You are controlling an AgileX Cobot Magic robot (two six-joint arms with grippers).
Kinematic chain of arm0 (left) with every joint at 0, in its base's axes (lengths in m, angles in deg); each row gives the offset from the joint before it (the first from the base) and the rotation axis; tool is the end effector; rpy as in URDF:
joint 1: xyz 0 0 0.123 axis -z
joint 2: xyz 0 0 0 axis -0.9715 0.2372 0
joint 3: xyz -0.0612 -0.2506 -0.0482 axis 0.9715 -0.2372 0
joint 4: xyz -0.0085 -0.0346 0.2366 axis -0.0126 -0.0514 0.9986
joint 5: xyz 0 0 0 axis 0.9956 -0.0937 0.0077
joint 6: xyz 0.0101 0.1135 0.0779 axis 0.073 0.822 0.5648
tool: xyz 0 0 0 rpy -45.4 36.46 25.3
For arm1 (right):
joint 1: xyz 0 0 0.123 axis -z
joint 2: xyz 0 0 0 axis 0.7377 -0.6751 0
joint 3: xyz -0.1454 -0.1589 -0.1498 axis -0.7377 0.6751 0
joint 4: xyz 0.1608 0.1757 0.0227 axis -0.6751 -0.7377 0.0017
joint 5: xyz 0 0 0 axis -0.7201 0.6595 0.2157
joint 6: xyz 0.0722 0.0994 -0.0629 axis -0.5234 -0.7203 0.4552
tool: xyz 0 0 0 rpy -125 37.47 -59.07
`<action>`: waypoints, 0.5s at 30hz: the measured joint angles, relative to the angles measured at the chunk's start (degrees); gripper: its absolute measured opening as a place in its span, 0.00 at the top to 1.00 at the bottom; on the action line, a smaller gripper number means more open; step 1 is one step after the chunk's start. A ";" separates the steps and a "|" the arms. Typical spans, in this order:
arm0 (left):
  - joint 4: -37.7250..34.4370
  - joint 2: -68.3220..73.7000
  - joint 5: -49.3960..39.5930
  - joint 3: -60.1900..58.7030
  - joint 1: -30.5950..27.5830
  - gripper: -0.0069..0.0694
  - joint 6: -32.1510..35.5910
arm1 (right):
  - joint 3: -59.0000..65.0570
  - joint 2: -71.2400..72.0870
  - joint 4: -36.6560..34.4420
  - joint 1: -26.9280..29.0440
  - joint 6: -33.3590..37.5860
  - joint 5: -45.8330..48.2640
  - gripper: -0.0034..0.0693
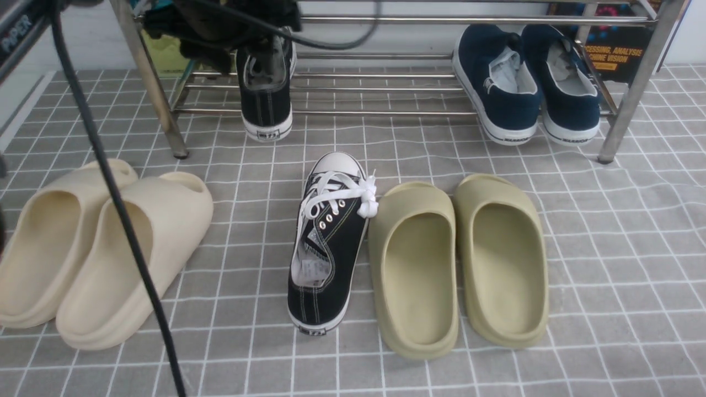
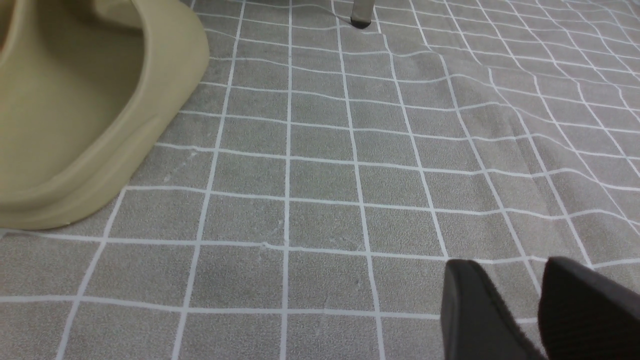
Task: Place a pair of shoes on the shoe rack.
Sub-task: Use the left arm to grab the shoe closest to it
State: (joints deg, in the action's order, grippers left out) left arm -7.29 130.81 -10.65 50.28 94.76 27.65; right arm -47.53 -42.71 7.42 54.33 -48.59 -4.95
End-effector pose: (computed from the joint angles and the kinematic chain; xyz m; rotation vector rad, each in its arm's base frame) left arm 0.4136 -0.1356 0.3084 0.0630 2.5735 -0.2022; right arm 0.1066 -0.0080 0.1591 -0.0380 1.8856 -0.1411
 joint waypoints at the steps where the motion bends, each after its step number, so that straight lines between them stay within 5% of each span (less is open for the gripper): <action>1: -1.76 -1.05 -0.79 -2.51 1.49 0.38 0.55 | 0.00 0.00 0.00 0.00 0.00 0.00 0.62; 7: -4.04 -0.10 -0.19 -20.37 7.10 0.39 1.88 | 0.00 0.00 0.00 0.00 0.00 0.00 0.62; 15: -3.05 -0.01 8.12 -31.97 7.57 0.39 -3.26 | 0.00 0.00 0.00 0.00 0.00 0.00 0.62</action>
State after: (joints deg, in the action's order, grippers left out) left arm -10.34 130.80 -2.53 18.31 102.34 24.39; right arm -47.53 -42.71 7.42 54.33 -48.59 -4.95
